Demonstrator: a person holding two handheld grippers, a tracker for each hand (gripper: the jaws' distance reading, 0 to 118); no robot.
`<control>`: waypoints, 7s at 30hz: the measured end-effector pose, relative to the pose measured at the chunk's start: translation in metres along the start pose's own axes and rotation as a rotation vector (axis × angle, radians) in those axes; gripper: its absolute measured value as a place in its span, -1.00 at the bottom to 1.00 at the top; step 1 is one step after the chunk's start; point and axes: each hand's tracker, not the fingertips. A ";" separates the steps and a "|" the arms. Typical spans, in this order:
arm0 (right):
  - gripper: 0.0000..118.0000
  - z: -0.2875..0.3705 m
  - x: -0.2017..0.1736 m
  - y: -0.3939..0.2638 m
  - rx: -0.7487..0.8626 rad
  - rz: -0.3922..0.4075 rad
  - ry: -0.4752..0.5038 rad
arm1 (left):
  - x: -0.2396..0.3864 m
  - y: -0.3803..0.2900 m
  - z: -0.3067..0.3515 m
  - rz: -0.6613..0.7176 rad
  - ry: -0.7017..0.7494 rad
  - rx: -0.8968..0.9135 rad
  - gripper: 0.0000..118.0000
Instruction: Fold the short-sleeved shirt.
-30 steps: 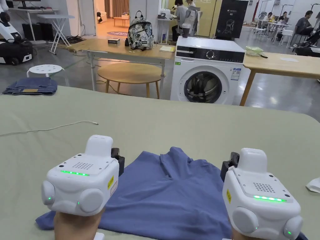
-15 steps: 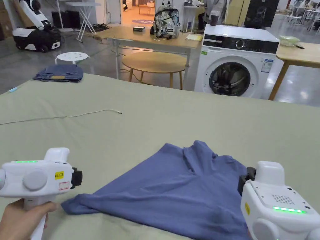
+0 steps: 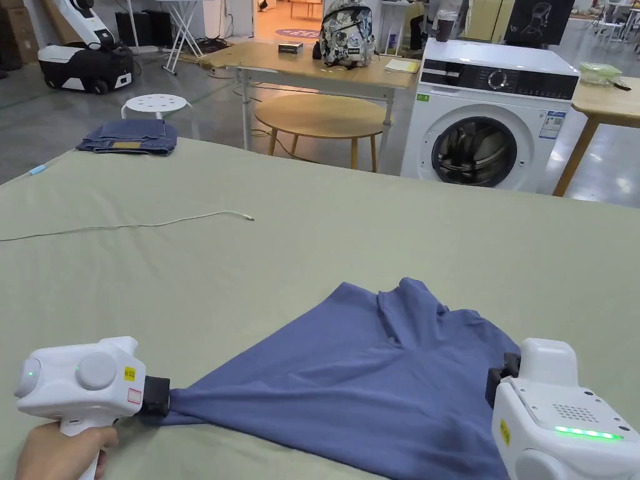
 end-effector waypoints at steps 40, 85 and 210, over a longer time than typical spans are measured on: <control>0.32 -0.287 0.047 0.078 -0.521 0.197 0.195 | 0.030 -0.004 0.021 -0.086 -0.062 0.129 -1.00; -0.99 0.020 0.170 0.320 0.269 -0.005 -0.233 | 0.130 0.208 0.260 -0.191 -0.231 0.676 -1.00; -0.94 0.091 0.077 -0.008 0.076 -0.097 -0.122 | 0.126 -0.044 0.135 -0.224 -0.270 0.668 -0.94</control>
